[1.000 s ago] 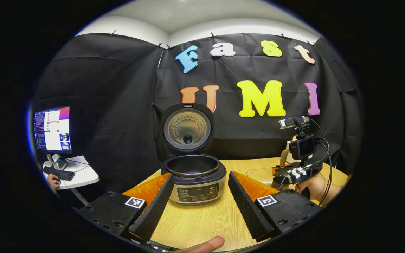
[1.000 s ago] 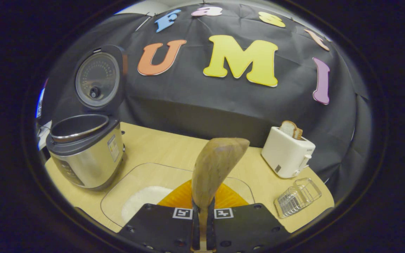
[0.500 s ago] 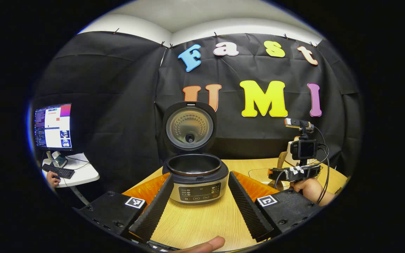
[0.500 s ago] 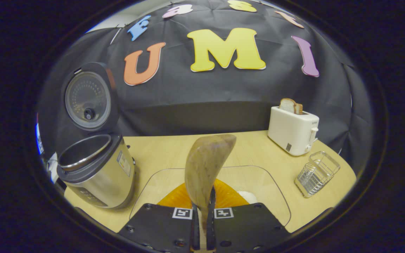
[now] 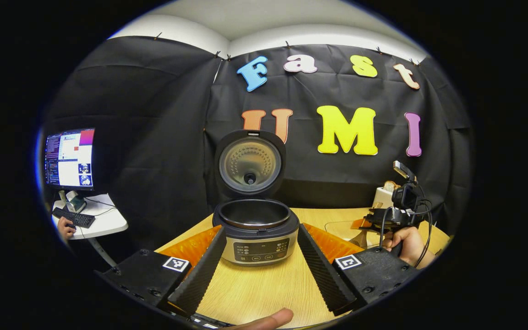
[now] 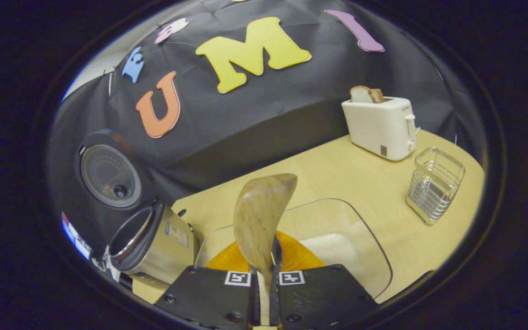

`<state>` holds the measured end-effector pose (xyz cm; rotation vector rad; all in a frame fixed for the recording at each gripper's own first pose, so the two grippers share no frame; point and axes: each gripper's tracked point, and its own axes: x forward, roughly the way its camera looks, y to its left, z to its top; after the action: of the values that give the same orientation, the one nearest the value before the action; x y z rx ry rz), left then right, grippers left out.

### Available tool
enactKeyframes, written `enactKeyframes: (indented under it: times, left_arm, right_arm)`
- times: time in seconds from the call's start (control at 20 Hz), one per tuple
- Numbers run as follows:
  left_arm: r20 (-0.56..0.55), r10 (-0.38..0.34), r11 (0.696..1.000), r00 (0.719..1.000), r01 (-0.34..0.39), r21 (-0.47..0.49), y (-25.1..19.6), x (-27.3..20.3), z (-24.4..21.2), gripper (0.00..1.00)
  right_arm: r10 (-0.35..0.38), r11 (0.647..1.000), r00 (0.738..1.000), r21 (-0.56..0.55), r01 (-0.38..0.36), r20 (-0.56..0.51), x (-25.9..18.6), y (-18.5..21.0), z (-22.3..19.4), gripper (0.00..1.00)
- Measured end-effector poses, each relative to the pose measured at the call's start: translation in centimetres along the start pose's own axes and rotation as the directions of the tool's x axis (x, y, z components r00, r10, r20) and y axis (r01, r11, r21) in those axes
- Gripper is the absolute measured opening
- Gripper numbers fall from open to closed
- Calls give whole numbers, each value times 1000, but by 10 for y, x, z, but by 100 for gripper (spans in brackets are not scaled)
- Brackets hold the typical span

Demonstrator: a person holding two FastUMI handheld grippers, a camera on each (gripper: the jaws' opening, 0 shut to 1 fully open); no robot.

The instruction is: Close the left gripper, press the button to open the rice cooker; take a wooden spoon from the chopstick holder with the right hand, scoop a spoonful of rice and pour it into the rice cooker, then put the wooden spoon back into the chopstick holder.

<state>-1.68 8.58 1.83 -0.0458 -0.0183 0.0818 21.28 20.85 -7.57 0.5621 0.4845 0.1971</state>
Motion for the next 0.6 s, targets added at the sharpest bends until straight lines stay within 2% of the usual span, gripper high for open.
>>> enactKeyframes:
  times: [0.25, 0.4, 0.6]
  left_arm:
    - [-3, -4, 1000, 1000, 4, 15, -6, 1, -2, 99]
    - [-8, -11, 1000, 1000, 11, 26, -10, 2, -4, 99]
    - [-15, 7, 1000, 1000, -6, 18, -2, 4, -6, 99]
  right_arm:
    - [68, 988, 997, 139, -63, -28, 4, -3, 1, 7]
    - [97, 966, 995, 244, -85, -36, 5, -9, 2, 8]
    - [126, 937, 992, 331, -110, -27, 7, -15, 4, 7]
